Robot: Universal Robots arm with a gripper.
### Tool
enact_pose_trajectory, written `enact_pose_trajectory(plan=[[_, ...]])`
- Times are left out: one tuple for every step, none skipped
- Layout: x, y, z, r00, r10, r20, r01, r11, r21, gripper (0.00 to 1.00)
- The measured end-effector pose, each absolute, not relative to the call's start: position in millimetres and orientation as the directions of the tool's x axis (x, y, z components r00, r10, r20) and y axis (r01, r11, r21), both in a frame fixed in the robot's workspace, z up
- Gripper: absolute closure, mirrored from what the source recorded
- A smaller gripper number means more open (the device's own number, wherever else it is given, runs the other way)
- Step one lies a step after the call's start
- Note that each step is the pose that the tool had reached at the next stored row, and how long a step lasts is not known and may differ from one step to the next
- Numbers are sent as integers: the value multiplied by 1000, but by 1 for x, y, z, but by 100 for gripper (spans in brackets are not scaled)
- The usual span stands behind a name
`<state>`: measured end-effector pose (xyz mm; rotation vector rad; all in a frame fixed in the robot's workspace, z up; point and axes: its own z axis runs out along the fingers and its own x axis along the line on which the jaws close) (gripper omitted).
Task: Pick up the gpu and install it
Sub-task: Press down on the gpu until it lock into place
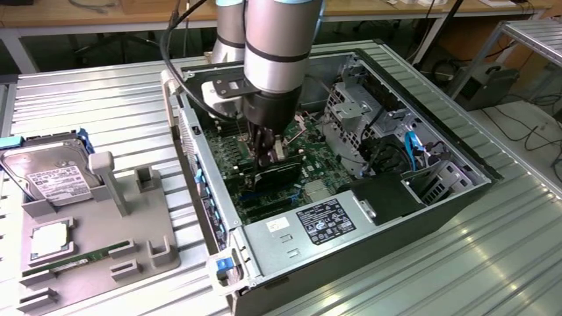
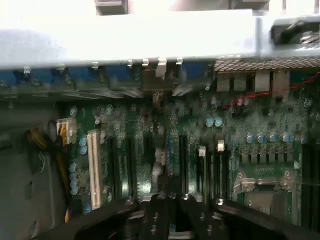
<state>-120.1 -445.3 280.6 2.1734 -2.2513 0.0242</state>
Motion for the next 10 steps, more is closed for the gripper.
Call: enact_pose_trajectory(plan=[[-120,-445,285,-35,-999,20,-999,35,-2,89],[-120,-445,290,-35,-999,20,-999,35,-2,89],[-120,-445,294,-35,-999,20,-999,35,-2,89],[-120,-445,299,-35,-999,20,-999,35,-2,89],[-120,-445,302,-35,-999,20,-999,35,-2,89],[-120,-445,302,-35,-999,20,-999,35,-2,89],[-120,-445,302,-35,-999,20,-999,35,-2,89],[-120,-445,302,-35,-999,20,-999,35,-2,89],[-120,-445,302,-35,-999,20,-999,35,-2,89],[-120,-445,302,-35,-999,20,-999,35,-2,89]])
